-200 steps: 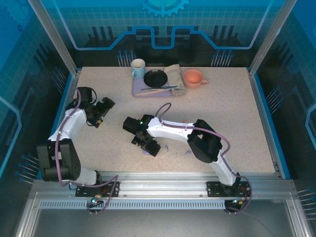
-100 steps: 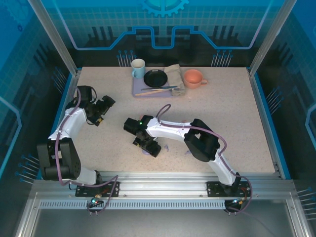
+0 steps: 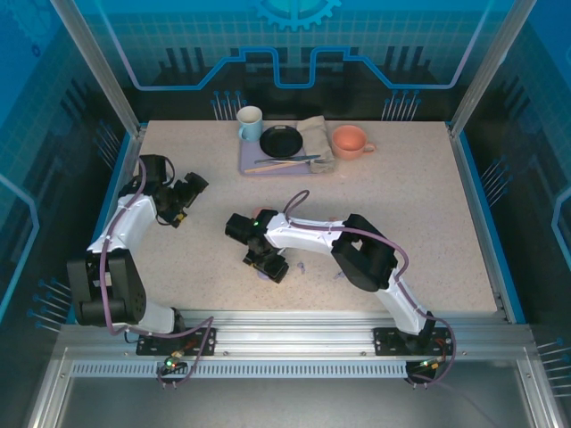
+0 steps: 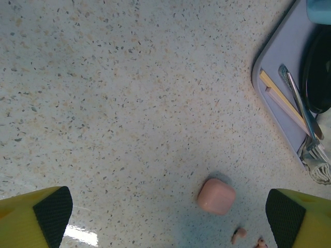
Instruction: Insert the wireless bluetooth earbuds into the charging case
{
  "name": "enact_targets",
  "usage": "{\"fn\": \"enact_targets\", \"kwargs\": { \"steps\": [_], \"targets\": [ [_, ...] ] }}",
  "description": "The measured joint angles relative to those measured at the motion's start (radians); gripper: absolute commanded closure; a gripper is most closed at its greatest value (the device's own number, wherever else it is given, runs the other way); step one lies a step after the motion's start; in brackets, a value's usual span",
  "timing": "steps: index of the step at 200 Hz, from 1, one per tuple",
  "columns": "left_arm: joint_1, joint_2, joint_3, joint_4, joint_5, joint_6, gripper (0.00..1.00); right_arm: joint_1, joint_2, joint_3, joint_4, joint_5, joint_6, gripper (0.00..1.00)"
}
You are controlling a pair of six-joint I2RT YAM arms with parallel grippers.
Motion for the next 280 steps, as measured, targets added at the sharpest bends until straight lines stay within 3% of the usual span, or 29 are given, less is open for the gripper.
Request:
{"fn": "enact_targets", "kwargs": {
  "steps": [55, 103, 184, 242, 280],
  "targets": [
    [0.000, 0.000, -0.001, 0.000, 0.000, 0.001, 0.01, -0.002, -0.013, -0.023, 0.020, -0.004, -0.020, 0.33],
    [0.000, -0.001, -0.008, 0.002, 0.000, 0.008, 0.01, -0.003, -0.040, -0.065, 0.047, -0.011, -0.060, 0.47],
    [0.000, -0.082, -0.091, 0.032, 0.021, 0.029, 0.01, -0.019, -0.097, -0.146, 0.122, -0.019, -0.163, 0.59],
    [0.001, -0.216, -0.253, 0.135, 0.110, 0.024, 0.01, -0.135, -0.188, -0.177, 0.148, 0.024, -0.226, 0.59],
    [0.001, -0.362, -0.460, 0.341, 0.242, -0.029, 0.01, -0.225, -0.257, -0.148, 0.151, 0.027, -0.267, 0.59]
  ]
}}
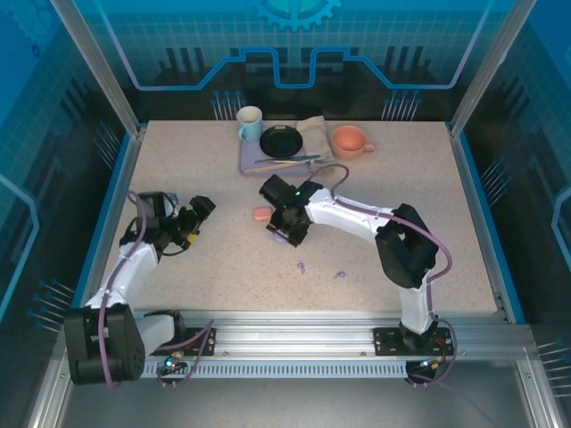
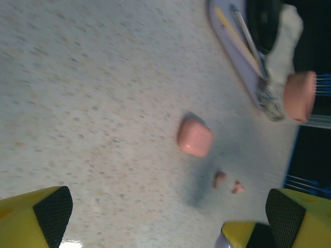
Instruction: Insert the wireless bluetooth earbuds into the charging case
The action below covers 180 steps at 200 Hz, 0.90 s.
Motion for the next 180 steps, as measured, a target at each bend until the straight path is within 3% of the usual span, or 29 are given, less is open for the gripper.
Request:
{"fn": "enact_targets", "kwargs": {
  "steps": [31, 88, 180],
  "targets": [
    [-0.040, -0.082, -0.135, 0.209, 0.080, -0.053, 0.02, -0.047, -0.006, 0.053, 0.007, -0.019, -0.024, 0.59],
    [-0.331, -0.137, -0.185, 0.478, 0.080, -0.066, 0.09, -0.085, -0.011, 0.093, 0.033, -0.080, -0.023, 0.59],
    [-0.424, -0.016, -0.220, 0.648, 0.027, -0.067, 0.29, -0.090, -0.011, 0.171, 0.065, -0.140, 0.031, 0.59]
  ]
}}
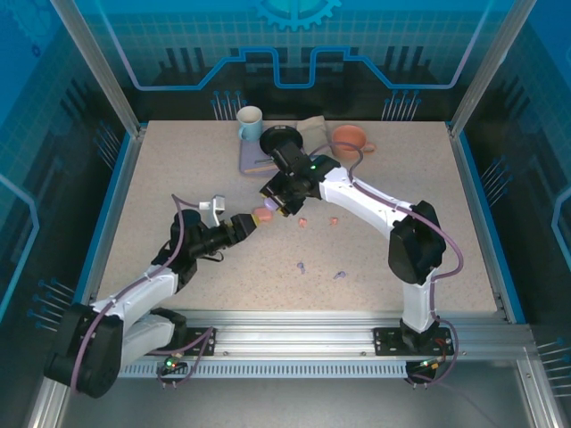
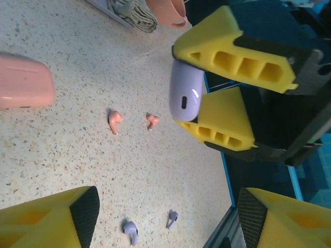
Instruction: Insert the wireless bluetooth earbuds into the charging case
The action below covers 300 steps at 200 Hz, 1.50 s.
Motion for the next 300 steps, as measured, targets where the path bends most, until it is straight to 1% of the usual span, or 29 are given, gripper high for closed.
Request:
{"fn": "enact_targets", "kwargs": {
  "steps": [17, 61, 149, 208, 235, 255, 269, 300],
  "targets": [
    [-0.006, 0.025, 0.006, 0.014, -0.010, 0.001, 0.33, 0.002, 0.000, 0.010, 0.001, -0.002, 0.006, 0.59],
    [-0.022, 0.100, 0.056, 0.067, -0.030, -0.002, 0.34, 0.014, 0.000, 0.031, 0.003, -0.005, 0.016, 0.59],
    [-0.050, 0.232, 0.114, 0.158, -0.091, -0.010, 0.42, 0.026, 0.011, 0.031, 0.008, -0.025, 0.025, 0.59],
    [-0.069, 0.277, 0.148, 0.187, -0.115, -0.010, 0.49, 0.026, 0.011, 0.031, 0.028, -0.041, 0.031, 0.59],
    [-0.072, 0.281, 0.152, 0.191, -0.119, -0.010, 0.54, 0.026, 0.011, 0.031, 0.034, -0.041, 0.032, 0.59],
    [-0.073, 0.281, 0.152, 0.193, -0.126, -0.010, 0.54, 0.026, 0.011, 0.031, 0.038, -0.041, 0.032, 0.59],
    [-0.073, 0.281, 0.152, 0.190, -0.132, -0.008, 0.48, 0.026, 0.011, 0.028, 0.042, -0.042, 0.032, 0.59],
    [-0.073, 0.279, 0.152, 0.168, -0.149, -0.008, 0.45, 0.024, 0.011, 0.013, 0.060, -0.044, 0.039, 0.59]
  ]
}}
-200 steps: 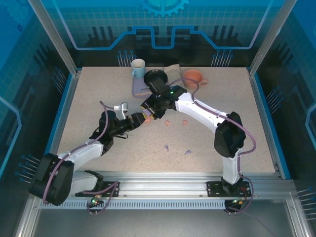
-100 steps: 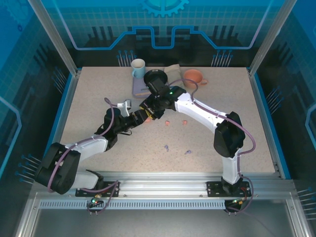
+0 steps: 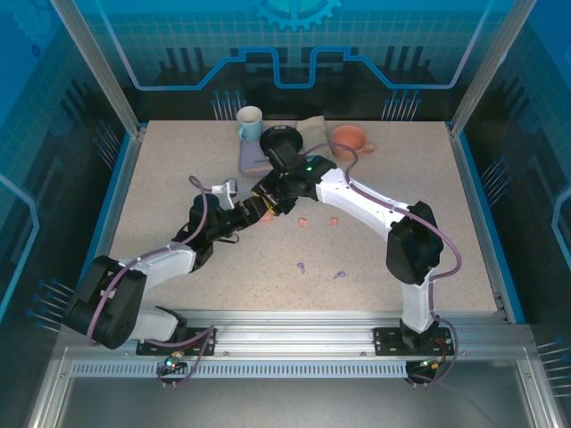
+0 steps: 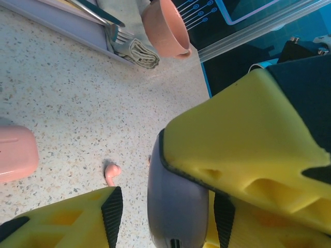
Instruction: Insert the wireless bluetooth earbuds into the charging case
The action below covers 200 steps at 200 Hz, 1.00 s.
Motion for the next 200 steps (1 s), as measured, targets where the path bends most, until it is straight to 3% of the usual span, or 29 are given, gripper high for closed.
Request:
{"fn": "enact_targets", "kwargs": {
  "steps": [118, 143, 182, 200],
  "targets": [
    [-0.002, -0.055, 0.000, -0.054, -0.026, 0.008, 0.50, 0.000, -0.003, -0.017, 0.039, 0.000, 0.011, 0.59],
    [-0.002, -0.074, 0.000, -0.075, -0.031, 0.018, 0.42, -0.003, -0.013, -0.029, 0.042, 0.001, 0.011, 0.58],
    [0.000, -0.206, -0.013, -0.156, -0.109, 0.024, 0.09, -0.025, -0.043, -0.074, 0.010, 0.043, -0.013, 0.45],
    [0.024, -0.322, -0.013, -0.241, -0.177, 0.009, 0.01, -0.037, -0.062, -0.123, -0.023, 0.080, -0.047, 0.38]
  ]
}}
